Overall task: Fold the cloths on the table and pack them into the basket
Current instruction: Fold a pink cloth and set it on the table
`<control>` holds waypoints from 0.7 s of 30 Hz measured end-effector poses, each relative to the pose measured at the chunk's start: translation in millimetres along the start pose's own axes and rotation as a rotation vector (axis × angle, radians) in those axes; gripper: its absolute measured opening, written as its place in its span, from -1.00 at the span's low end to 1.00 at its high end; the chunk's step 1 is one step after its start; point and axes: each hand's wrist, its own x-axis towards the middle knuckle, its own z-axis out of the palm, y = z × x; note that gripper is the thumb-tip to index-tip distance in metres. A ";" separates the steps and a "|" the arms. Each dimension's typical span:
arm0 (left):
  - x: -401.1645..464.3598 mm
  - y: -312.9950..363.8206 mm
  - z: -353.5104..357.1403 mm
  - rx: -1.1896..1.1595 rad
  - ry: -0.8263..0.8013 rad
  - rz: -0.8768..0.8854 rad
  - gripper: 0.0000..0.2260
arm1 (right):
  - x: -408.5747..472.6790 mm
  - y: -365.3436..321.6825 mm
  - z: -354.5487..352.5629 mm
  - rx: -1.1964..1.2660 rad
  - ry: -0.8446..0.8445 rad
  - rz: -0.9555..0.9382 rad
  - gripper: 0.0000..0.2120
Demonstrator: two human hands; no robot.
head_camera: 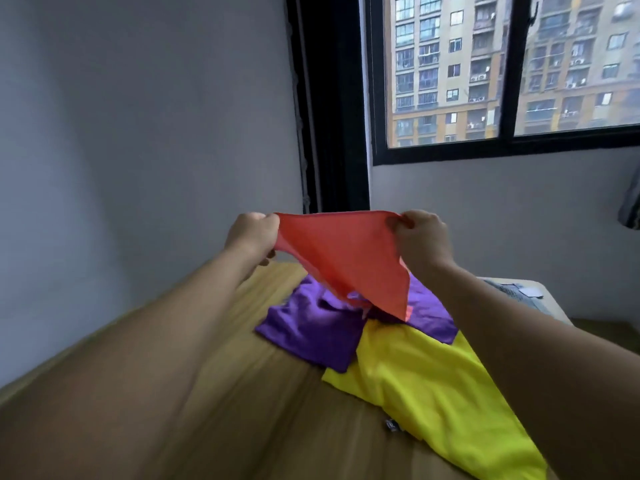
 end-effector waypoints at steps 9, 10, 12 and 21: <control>-76.0 54.4 -142.9 -0.552 -0.208 0.194 -0.87 | -39.7 -150.7 -23.4 0.486 -0.228 0.142 -0.76; -84.9 60.7 -151.6 -0.641 -0.238 0.202 -0.84 | -46.7 -162.3 -27.1 0.508 -0.294 0.164 -0.78; -101.5 68.5 -172.0 -0.739 -0.308 0.243 -0.76 | -65.2 -184.9 -33.2 0.520 -0.421 0.143 -0.81; -148.9 67.5 -209.9 -0.627 -0.028 0.237 -0.84 | -128.8 -213.3 -32.3 0.556 -0.587 0.047 -0.77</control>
